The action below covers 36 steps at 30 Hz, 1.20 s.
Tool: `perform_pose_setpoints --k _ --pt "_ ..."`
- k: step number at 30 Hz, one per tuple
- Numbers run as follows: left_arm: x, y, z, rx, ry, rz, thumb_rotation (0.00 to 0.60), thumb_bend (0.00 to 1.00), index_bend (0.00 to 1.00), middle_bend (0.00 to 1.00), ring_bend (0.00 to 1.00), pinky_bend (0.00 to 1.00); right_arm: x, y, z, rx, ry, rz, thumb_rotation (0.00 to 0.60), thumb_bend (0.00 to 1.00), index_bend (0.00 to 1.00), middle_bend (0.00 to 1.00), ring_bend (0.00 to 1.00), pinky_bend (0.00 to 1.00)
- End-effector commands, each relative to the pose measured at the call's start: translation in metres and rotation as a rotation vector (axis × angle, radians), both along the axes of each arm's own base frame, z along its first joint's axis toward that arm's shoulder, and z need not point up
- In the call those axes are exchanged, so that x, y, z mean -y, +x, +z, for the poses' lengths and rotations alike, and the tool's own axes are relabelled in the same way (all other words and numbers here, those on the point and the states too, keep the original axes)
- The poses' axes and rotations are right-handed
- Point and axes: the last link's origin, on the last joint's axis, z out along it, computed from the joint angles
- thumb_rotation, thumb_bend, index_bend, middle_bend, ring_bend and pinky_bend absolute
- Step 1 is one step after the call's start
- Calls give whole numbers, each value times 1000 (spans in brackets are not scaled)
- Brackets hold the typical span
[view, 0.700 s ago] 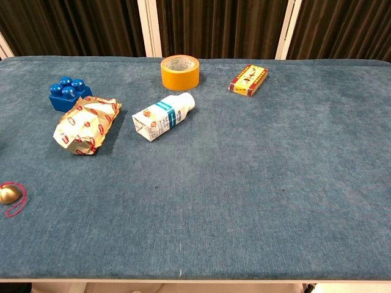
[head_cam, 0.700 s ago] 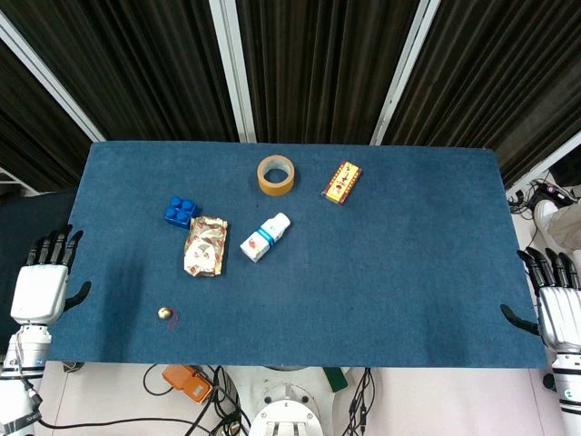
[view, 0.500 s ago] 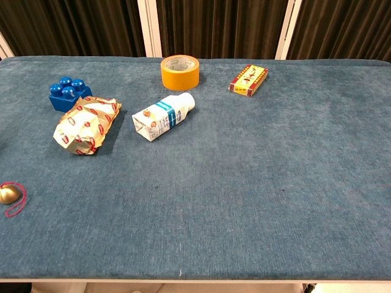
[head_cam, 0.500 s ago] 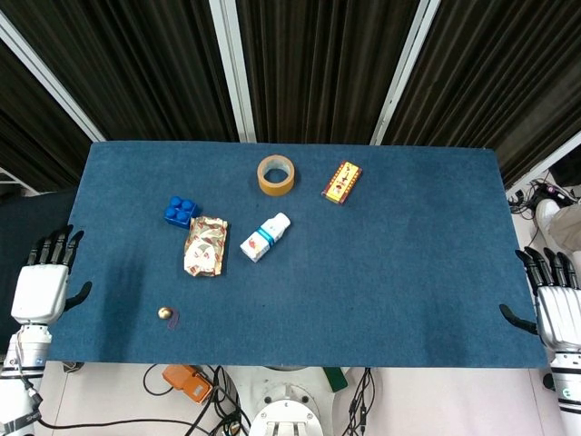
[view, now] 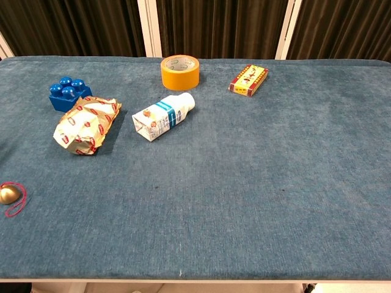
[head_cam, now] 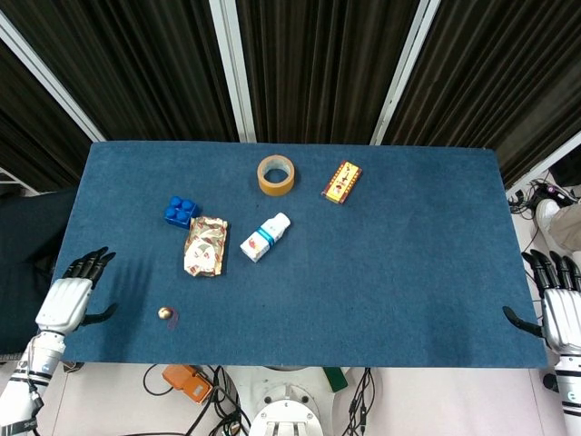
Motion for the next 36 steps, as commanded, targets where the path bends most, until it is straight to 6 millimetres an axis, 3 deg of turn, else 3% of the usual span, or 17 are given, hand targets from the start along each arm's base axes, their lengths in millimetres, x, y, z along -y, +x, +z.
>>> perform_pose_setpoints --k 1,6,13,26,36 --pt "5 0 -10 25 -79 -2 600 221 53 0 0 110 0 0 -1 -3 3 0 600 304 180 157 59 0" --pt "11 8 -20 71 -153 -19 600 219 56 0 0 110 1 0 -1 -4 0 -4 600 305 180 157 59 0" --pt "13 18 -36 52 -223 -57 600 216 149 0 0 111 2 0 -2 -7 4 -3 600 304 180 157 59 0" --pt "7 34 -57 27 -261 -110 600 202 269 0 0 110 3 1 -3 -9 6 -6 600 305 180 157 59 0" --pt "-4 33 -65 19 -276 -93 600 200 316 0 0 110 2 1 -3 -11 10 -4 600 305 181 157 59 0"
